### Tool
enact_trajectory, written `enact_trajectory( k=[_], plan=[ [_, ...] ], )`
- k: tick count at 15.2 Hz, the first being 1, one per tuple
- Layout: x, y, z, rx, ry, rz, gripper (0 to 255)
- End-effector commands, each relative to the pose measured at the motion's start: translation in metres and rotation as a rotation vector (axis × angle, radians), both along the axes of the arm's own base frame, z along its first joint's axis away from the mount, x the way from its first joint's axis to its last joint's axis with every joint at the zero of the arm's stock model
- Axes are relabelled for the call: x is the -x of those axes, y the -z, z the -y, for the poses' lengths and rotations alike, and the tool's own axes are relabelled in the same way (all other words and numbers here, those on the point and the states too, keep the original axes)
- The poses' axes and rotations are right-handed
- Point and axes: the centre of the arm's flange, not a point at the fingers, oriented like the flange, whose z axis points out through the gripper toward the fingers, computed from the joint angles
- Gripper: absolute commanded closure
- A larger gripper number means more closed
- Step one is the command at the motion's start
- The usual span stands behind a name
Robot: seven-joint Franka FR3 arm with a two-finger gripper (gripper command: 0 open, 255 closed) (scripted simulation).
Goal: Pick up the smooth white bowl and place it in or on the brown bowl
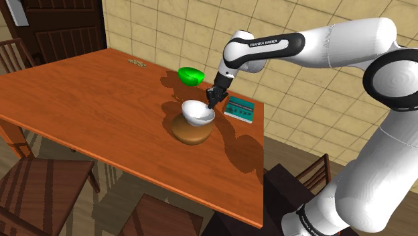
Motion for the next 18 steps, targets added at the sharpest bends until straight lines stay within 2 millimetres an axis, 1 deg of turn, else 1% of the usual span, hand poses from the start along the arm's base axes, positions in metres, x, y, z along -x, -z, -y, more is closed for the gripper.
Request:
enact_trajectory(
  k=[1,5,6,11,14,15,18],
  plan=[
    [0.0,0.003,-0.001,0.0,-0.002,-0.004,255],
    [0.0,0.003,-0.001,0.0,-0.002,-0.004,255],
    [0.0,0.003,-0.001,0.0,-0.002,-0.004,0],
    [0.0,0.003,-0.001,0.0,-0.002,-0.004,0],
    [-0.001,-0.036,0.007,0.0,-0.002,-0.004,0],
    [-0.001,-0.046,0.009,0.0,-0.002,-0.004,0],
    [-0.001,-0.046,0.009,0.0,-0.002,-0.004,0]
  ],
)
